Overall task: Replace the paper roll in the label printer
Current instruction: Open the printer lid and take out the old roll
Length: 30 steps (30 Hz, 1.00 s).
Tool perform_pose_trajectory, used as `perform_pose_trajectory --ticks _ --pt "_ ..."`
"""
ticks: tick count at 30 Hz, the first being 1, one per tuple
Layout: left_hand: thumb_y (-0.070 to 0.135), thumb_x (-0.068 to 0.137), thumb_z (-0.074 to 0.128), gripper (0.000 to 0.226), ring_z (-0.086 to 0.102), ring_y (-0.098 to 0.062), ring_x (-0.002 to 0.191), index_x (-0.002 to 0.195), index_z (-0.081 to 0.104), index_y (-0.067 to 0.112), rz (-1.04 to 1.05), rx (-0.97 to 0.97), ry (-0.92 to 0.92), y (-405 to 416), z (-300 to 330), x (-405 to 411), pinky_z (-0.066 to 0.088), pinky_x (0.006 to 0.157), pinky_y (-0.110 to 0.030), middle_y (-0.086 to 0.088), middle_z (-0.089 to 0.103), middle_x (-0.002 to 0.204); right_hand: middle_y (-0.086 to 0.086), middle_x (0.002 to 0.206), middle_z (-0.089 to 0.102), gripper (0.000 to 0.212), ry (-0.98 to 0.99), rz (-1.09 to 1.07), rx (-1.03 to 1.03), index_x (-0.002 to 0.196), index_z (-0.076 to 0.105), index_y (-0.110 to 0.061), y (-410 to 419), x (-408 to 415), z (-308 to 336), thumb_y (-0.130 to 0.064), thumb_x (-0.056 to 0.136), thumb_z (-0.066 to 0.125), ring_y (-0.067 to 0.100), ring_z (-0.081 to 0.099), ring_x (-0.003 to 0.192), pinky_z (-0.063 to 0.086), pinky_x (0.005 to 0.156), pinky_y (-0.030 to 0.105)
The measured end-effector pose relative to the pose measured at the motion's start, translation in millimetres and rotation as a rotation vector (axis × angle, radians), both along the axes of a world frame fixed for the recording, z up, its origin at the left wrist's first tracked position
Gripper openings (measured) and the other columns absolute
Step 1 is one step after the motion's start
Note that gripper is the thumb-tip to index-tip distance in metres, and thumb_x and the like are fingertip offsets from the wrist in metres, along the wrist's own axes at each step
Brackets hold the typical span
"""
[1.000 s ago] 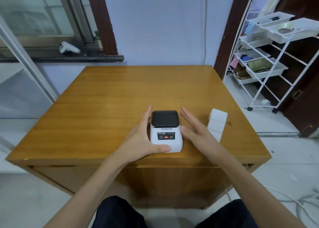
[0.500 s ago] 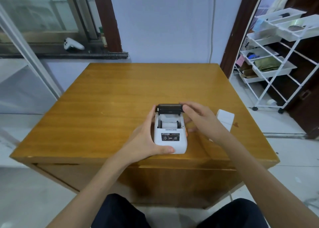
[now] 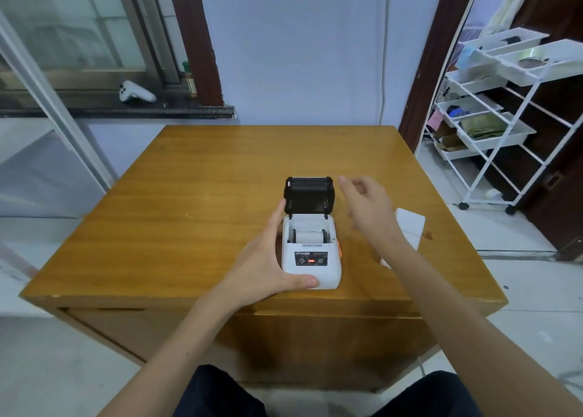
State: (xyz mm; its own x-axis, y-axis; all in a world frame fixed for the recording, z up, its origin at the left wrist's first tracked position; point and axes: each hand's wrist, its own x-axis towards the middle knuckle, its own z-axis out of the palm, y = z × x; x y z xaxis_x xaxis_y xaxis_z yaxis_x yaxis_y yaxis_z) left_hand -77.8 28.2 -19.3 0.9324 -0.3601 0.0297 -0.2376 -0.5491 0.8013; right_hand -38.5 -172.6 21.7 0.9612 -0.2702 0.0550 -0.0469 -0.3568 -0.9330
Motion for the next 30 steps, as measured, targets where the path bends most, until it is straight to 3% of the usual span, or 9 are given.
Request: perform_pose_trajectory --ticks 3,5,8,12,14,16,21,25,30 --pt "0.056 0.053 0.088 0.13 0.04 0.01 0.125 0.135 -0.011 0.067 0.01 0.007 -0.007 1 -1 1 0.035 0.103 -0.03 0.045 0.037 0.129 -0.01 0.073 0.064 0.015 -0.188 0.097 -0.059 0.081 0.068 -0.021 -4 -13 -4 -0.029 0.091 0.06 0.001 0.054 0.062 0.042 0.06 0.022" --pt "0.057 0.051 0.088 0.129 0.041 0.009 0.125 0.133 -0.012 0.069 0.011 0.008 -0.001 1 -2 1 0.037 0.103 -0.031 0.043 0.038 0.13 -0.009 0.072 0.068 0.013 -0.084 0.305 -0.131 0.085 0.074 -0.018 -4 -16 -5 -0.024 0.09 0.064 -0.001 0.052 0.051 0.041 0.053 0.017" --pt "0.055 0.052 0.088 0.129 0.041 0.017 0.119 0.132 -0.012 0.07 0.01 0.001 0.005 0 -2 0 0.038 0.099 -0.026 0.048 0.036 0.127 -0.008 0.092 0.073 0.018 0.061 0.492 -0.283 0.103 0.074 -0.017 0 -11 -7 -0.024 0.089 0.066 0.001 0.054 0.043 0.043 0.045 0.012" --pt "0.061 0.052 0.087 0.133 0.039 0.007 0.127 0.144 -0.009 0.058 -0.014 0.025 -0.003 -1 1 -3 0.038 0.106 -0.035 0.033 0.036 0.142 -0.008 0.094 0.071 0.022 0.107 0.543 -0.309 0.108 0.074 -0.014 3 -6 -6 -0.021 0.087 0.069 -0.013 0.059 0.057 0.042 0.051 0.004" --pt "0.063 0.053 0.085 0.13 0.032 0.001 0.133 0.143 -0.008 0.058 -0.039 0.088 -0.044 -1 2 -6 0.033 0.11 -0.04 0.022 0.027 0.151 -0.009 0.094 0.072 0.024 0.135 0.589 -0.33 0.106 0.075 -0.016 2 -7 -6 -0.023 0.084 0.073 -0.008 0.064 0.078 0.048 0.067 0.01" --pt "0.061 0.056 0.084 0.127 0.025 0.005 0.13 0.137 -0.014 0.061 -0.065 0.141 -0.085 0 2 -8 0.028 0.11 -0.034 0.021 0.021 0.151 -0.012 0.096 0.073 0.025 0.161 0.627 -0.355 0.106 0.075 -0.018 0 -9 -6 -0.024 0.082 0.074 -0.001 0.065 0.087 0.051 0.074 0.017" --pt "0.065 0.058 0.081 0.127 0.022 0.007 0.129 0.136 -0.02 0.06 -0.09 0.197 -0.141 1 0 -8 0.026 0.109 -0.031 0.023 0.02 0.146 -0.023 0.09 0.069 0.024 0.163 0.699 -0.426 0.106 0.075 -0.022 -3 -12 -5 -0.023 0.082 0.075 -0.009 0.063 0.084 0.049 0.072 0.009" --pt "0.065 0.058 0.081 0.128 0.021 0.01 0.126 0.138 -0.019 0.058 -0.101 0.203 -0.148 2 -1 -8 0.026 0.107 -0.029 0.028 0.018 0.142 -0.017 0.097 0.075 0.024 0.172 0.672 -0.487 0.102 0.075 -0.031 0 -9 -7 -0.032 0.079 0.076 -0.002 0.066 0.094 0.053 0.089 0.032" --pt "0.063 0.059 0.081 0.127 0.022 0.01 0.126 0.138 -0.018 0.059 -0.103 0.206 -0.154 3 -2 -6 0.025 0.107 -0.029 0.029 0.019 0.141 -0.013 0.093 0.077 0.018 0.159 0.661 -0.446 0.099 0.077 -0.028 0 -8 -10 -0.029 0.081 0.075 0.001 0.069 0.087 0.057 0.085 0.039"
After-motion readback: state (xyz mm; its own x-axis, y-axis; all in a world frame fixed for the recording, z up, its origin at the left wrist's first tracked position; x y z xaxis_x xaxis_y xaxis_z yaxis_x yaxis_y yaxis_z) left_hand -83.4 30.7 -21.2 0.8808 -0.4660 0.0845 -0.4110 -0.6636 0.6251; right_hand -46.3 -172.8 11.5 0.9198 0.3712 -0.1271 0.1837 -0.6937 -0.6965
